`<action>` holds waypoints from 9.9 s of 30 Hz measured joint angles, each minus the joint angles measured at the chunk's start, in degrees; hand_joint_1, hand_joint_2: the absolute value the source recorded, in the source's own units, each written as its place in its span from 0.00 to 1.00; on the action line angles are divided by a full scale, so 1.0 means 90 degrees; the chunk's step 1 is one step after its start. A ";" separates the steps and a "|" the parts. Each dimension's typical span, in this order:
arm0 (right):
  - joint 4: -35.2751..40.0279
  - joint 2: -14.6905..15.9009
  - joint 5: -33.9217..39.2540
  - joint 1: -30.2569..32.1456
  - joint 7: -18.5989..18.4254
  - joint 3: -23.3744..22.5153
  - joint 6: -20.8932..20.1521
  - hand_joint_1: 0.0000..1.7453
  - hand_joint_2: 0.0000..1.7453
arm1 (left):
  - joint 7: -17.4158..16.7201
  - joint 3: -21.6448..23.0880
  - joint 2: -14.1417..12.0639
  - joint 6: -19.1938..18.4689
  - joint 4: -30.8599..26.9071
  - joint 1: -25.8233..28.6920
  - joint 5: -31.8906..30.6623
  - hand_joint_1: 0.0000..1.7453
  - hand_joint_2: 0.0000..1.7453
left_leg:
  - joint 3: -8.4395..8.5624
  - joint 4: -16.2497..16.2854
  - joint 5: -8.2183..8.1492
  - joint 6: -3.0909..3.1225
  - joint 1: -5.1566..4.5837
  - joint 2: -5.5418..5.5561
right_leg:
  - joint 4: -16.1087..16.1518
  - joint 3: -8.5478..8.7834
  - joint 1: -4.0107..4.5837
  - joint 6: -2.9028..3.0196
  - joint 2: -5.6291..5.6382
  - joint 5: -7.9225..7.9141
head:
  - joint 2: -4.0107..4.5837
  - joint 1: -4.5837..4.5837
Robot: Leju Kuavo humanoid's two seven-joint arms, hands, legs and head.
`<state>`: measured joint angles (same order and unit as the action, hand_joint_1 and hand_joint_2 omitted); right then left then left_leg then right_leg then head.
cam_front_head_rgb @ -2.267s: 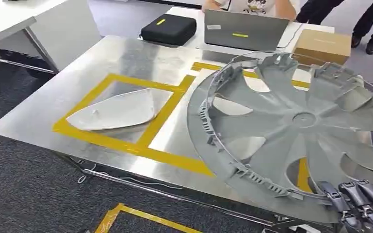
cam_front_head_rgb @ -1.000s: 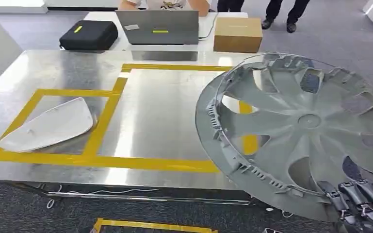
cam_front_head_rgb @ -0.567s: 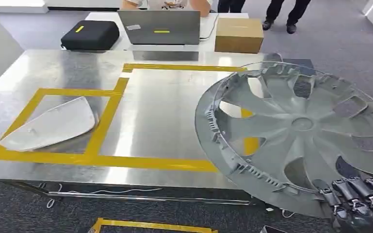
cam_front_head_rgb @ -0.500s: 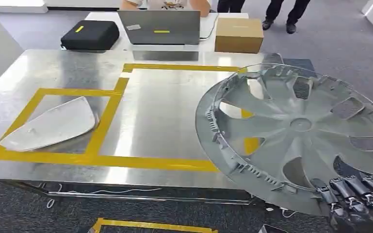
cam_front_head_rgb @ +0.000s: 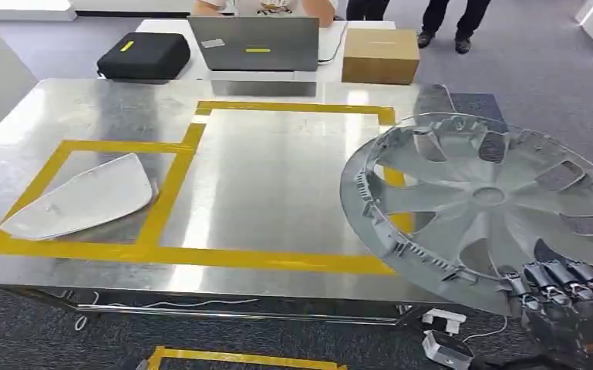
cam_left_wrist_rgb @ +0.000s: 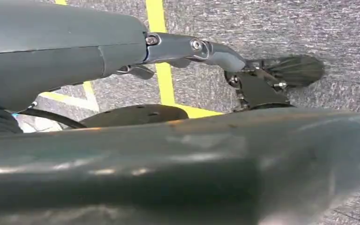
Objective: Take the parts from the cabinet and place them on the table.
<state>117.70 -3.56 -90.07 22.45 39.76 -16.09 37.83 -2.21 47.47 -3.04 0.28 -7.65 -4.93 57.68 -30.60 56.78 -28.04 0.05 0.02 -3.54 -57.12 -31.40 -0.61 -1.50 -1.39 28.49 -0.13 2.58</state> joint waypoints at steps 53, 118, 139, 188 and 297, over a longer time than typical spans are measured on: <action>-0.5364 0.2480 0.0015 -0.5294 -0.5571 0.6198 -0.0104 1.00 1.00 | -0.0376 0.0799 0.0027 0.0046 -0.0002 -0.0344 -0.0454 0.00 0.00 | -0.0185 0.0024 0.0121 0.0029 -0.0023 0.0020 | -0.0006 -0.0163 -0.0006 -0.0009 -0.0020 -0.0132 | 0.0000 0.0007; -0.5236 0.1083 0.2840 -0.6111 -0.4806 0.5639 -0.4584 0.00 1.00 | -0.0002 0.1073 0.0027 0.0139 0.0000 -0.0195 0.0393 0.00 0.00 | -0.0187 0.0025 0.0126 0.0028 -0.0020 0.0018 | -0.0009 -0.0164 -0.0004 -0.0005 -0.0014 -0.0138 | 0.0000 0.0005; -0.5243 0.1088 0.4896 -0.7874 -0.5598 0.7045 -0.5865 0.00 1.00 | 0.0083 0.1073 0.0002 0.0121 0.0002 -0.0145 0.0857 0.00 0.00 | -0.0191 0.0027 0.0130 0.0028 -0.0021 0.0019 | -0.0008 -0.0171 -0.0003 -0.0007 -0.0015 -0.0139 | 0.0000 0.0007; -0.4884 0.1022 0.1227 -0.5422 -0.5896 0.6747 -0.5416 0.00 1.00 | 0.0296 0.1535 0.0168 0.0185 0.0022 -0.0143 0.2135 0.00 0.00 | -0.0196 0.0030 0.0119 0.0027 -0.0021 0.0022 | -0.0006 -0.0173 -0.0004 -0.0006 -0.0018 -0.0133 | 0.0000 0.0007; -0.1906 0.2317 0.0005 -0.5052 -0.6708 0.7968 -0.4517 0.00 1.00 | 0.1008 0.2030 0.0423 0.0410 0.0206 -0.0157 0.3191 0.00 0.00 | -0.0522 0.0026 0.0423 0.0221 -0.0024 0.0268 | -0.0536 0.0107 -0.0042 -0.0135 0.0167 0.0099 | 0.0000 0.0051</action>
<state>100.54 17.29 -90.03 -23.02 -20.61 55.63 -2.82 6.86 65.75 0.77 3.98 -5.79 -6.34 86.40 -35.29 57.01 -24.24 2.04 -0.19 -1.13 -61.94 -30.43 -0.99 -2.72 0.12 29.39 -0.13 3.04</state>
